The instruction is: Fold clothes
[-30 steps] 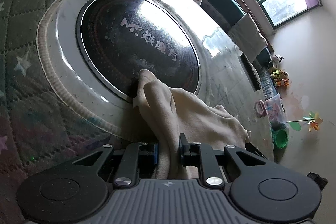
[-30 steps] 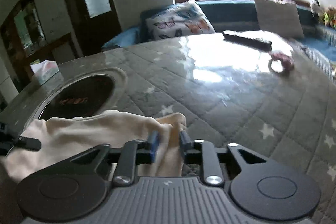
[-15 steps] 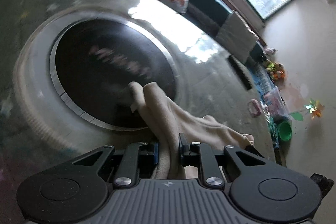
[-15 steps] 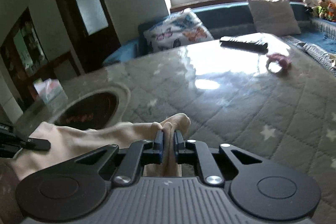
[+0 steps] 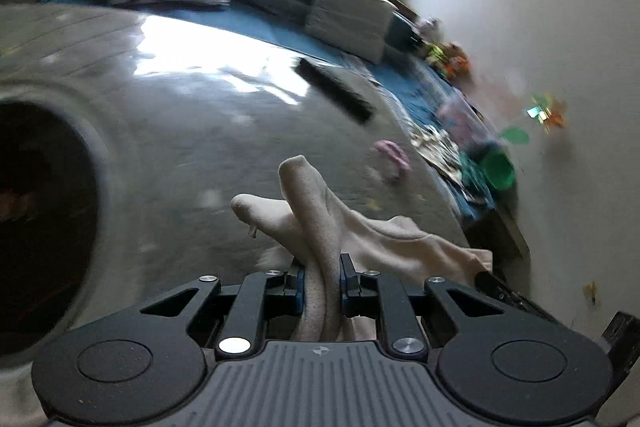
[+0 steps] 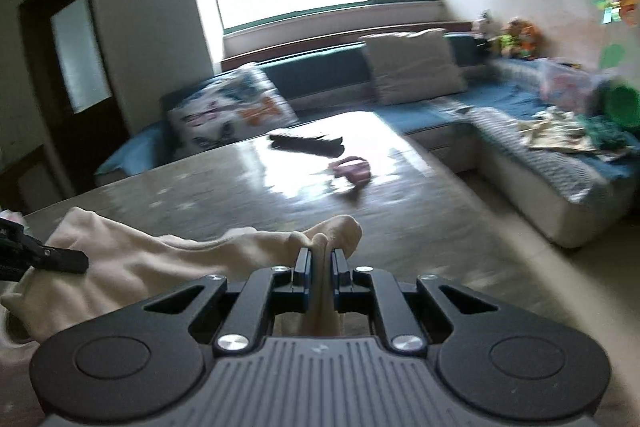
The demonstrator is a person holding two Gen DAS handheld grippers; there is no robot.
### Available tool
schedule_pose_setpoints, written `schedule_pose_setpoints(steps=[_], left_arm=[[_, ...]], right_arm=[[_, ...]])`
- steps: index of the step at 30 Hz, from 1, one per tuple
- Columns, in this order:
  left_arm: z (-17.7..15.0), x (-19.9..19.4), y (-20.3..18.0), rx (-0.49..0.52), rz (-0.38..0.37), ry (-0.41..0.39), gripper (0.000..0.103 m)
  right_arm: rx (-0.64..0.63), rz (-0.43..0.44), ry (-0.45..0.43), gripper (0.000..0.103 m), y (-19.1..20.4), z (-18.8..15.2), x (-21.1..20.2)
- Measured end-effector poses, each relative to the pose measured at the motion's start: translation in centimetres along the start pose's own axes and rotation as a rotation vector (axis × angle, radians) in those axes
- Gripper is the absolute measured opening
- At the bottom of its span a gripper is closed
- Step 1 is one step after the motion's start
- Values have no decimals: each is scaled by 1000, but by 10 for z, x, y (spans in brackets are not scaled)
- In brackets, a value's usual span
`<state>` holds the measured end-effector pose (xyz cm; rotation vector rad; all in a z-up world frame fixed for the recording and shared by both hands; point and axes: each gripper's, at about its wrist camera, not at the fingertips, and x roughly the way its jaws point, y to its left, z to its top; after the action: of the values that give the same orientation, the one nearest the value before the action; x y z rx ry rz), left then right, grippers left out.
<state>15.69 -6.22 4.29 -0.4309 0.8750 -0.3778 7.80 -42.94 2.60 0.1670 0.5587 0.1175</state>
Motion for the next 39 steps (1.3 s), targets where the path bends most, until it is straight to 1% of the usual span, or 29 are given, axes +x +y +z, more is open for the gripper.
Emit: schedule_pose_setpoints(steps=[2,3,5,7,9,12,17,20,23,25,28,31,34,36,37,39], left_arm=[[1,16,-15,46,-23,22,18],[0,24,-21,80,-7,23,21],[-3,37,-32,155,61,14,20],[-6,45,-35,211,117,7,26],[-7,46,-35,235,138,2,35],[-6,46,-36,257,148,-14,36],[-2,55,-47,307,121,-14,35],[-2,65,-58,339,95,2,34],[1,77,-65,354,77,11,34],[3,84,-68,361,62,12,33],[6,96,-74,385,38,23,32],[8,113,-76,396,29,46,32],[7,126,-74,397,35,66,32],[6,129,-73,393,33,65,32],[6,129,-72,393,29,63,32],[6,129,-72,394,26,63,32]], right_arm=[[15,-50,-2,9,-15,2,1],[23,-76,-1,9,-23,2,1],[39,-124,8,9,-38,2,4],[51,-163,39,11,-49,-4,11],[59,-192,59,11,-57,-8,15],[49,-201,52,12,-58,-10,13],[44,-104,51,12,-43,-4,20],[31,-45,69,12,-29,-1,35],[4,-11,83,12,-17,1,49],[-16,-6,92,12,-10,2,57],[-42,-4,107,18,-4,4,70],[-53,-11,117,19,-1,3,80],[-80,-12,110,21,3,2,79],[-106,-12,106,22,8,0,75],[-119,-11,104,24,10,0,74],[-145,-10,100,32,15,-2,70]])
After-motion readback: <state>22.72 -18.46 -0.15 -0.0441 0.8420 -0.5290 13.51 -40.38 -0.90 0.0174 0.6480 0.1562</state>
